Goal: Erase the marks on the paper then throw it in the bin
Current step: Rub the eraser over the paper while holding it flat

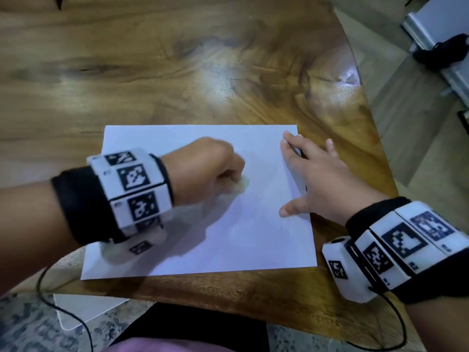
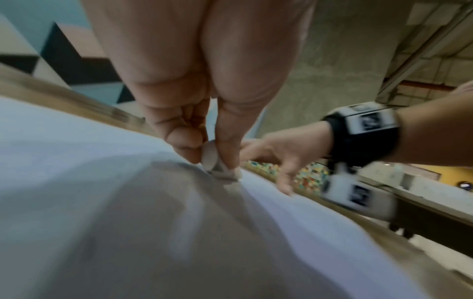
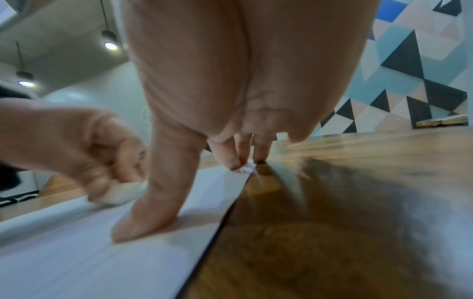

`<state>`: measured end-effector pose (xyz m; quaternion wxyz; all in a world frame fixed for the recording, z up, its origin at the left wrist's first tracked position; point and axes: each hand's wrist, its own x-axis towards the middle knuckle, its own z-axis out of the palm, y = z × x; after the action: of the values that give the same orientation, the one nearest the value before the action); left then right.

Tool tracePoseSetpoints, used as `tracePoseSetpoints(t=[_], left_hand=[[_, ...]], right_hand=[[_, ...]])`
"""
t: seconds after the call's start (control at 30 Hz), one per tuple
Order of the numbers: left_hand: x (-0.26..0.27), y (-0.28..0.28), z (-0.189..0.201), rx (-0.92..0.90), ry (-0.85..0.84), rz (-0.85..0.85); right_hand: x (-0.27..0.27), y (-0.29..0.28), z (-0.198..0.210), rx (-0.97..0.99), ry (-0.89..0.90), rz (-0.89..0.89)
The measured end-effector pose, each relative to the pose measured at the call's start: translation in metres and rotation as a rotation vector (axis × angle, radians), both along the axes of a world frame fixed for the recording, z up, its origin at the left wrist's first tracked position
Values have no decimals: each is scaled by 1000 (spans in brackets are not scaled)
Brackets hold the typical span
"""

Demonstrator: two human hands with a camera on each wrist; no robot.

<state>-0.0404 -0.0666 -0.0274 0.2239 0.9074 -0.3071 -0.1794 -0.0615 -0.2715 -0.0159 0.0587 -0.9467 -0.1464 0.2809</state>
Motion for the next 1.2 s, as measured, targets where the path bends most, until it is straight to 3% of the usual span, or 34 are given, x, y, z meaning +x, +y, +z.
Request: tracePoseSetpoints(t=[0.13, 0.33, 0.43, 0.57, 0.77, 0.93, 1.1, 1.2], left_hand=[[-34, 14, 2, 28, 132, -132], [0, -16, 1, 23, 70, -10], [-17, -9, -3, -16, 66, -135], [-34, 8, -3, 34, 187, -206], [-9, -18, 0, -14, 55, -143], [-32, 8, 0, 66, 273, -280], [-11, -25, 6, 40, 125, -178], [-19, -17, 5, 64, 195, -221]], right_hand=[[0, 0, 0, -6, -1, 6], [0, 1, 1, -25, 3, 13], [0, 1, 1, -27, 5, 11], [0, 1, 1, -13, 9, 5], [0, 1, 1, -19, 1, 8], [0, 1, 0, -7, 13, -13], [-1, 1, 1, -12, 7, -4], [0, 1, 1, -13, 11, -4]])
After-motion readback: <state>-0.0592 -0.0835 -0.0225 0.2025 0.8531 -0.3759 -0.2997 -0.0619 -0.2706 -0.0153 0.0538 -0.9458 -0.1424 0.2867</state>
